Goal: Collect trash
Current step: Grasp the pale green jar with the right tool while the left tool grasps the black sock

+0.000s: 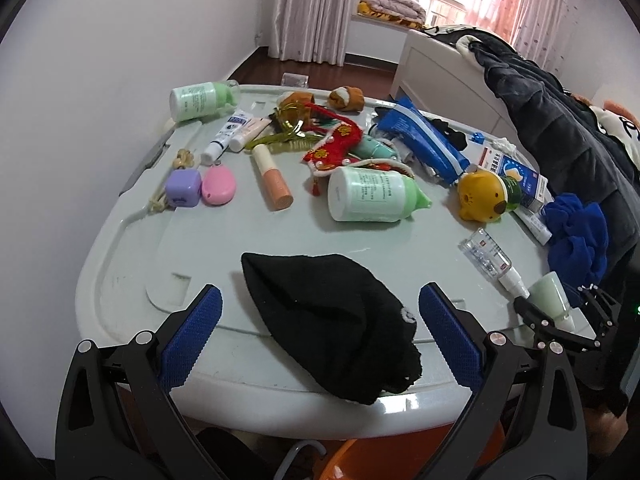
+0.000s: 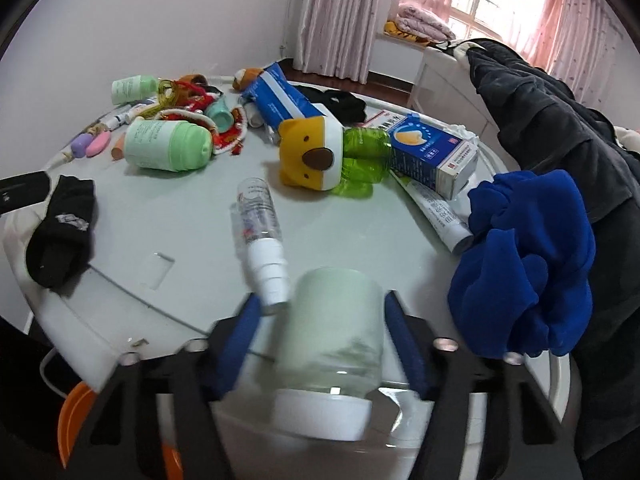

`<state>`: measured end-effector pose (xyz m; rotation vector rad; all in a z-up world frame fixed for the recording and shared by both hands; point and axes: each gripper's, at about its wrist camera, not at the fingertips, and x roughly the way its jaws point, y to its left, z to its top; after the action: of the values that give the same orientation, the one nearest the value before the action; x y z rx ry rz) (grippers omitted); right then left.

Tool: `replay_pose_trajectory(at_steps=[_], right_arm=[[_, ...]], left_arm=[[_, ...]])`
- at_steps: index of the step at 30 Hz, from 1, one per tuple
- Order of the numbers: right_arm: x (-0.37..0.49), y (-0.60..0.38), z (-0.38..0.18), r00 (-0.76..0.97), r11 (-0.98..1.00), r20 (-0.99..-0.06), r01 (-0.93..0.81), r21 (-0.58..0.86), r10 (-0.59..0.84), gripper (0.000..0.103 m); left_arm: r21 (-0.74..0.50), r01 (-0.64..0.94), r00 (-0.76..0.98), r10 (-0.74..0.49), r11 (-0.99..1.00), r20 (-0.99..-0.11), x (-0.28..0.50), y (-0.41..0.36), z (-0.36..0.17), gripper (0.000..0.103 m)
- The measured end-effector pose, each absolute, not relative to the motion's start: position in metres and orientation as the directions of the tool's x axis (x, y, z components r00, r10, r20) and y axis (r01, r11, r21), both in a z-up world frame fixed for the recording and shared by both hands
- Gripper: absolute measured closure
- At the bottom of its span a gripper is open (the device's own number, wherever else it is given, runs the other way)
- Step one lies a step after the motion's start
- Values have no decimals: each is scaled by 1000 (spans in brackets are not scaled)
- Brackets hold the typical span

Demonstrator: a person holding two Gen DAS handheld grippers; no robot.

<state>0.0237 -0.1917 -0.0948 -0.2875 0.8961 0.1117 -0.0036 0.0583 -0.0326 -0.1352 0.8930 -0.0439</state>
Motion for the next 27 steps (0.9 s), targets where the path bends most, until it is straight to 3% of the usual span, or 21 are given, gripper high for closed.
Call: replay_pose_trajectory(at_steps=[3, 4, 18, 24, 25, 27], right_arm=[[25, -190, -92, 609, 953, -793, -236, -188, -6, 55], [24, -191, -90, 597, 955, -801, -253, -153, 30, 62], [16, -195, -52, 639, 958, -758, -278, -72, 129, 62], [12, -194, -40, 655, 954, -741, -293, -66, 150, 62], [11, -194, -38, 659, 953, -737, -295, -71, 149, 62], [10, -195, -36, 665, 952, -733, -295, -77, 146, 62]], left_arm=[[-128, -19, 619, -88, 992, -780, -3, 58, -34, 7], [-126, -21, 617, -86, 992, -782, -3, 58, -35, 7], [-119, -12, 597, -88, 993, -798, -1, 56, -45, 7], [-14, -16, 554, -3, 1000, -833, 16, 39, -70, 7], [-18, -17, 555, -6, 1000, -832, 16, 39, -72, 10], [-53, -4, 564, -41, 999, -825, 14, 41, -71, 39]])
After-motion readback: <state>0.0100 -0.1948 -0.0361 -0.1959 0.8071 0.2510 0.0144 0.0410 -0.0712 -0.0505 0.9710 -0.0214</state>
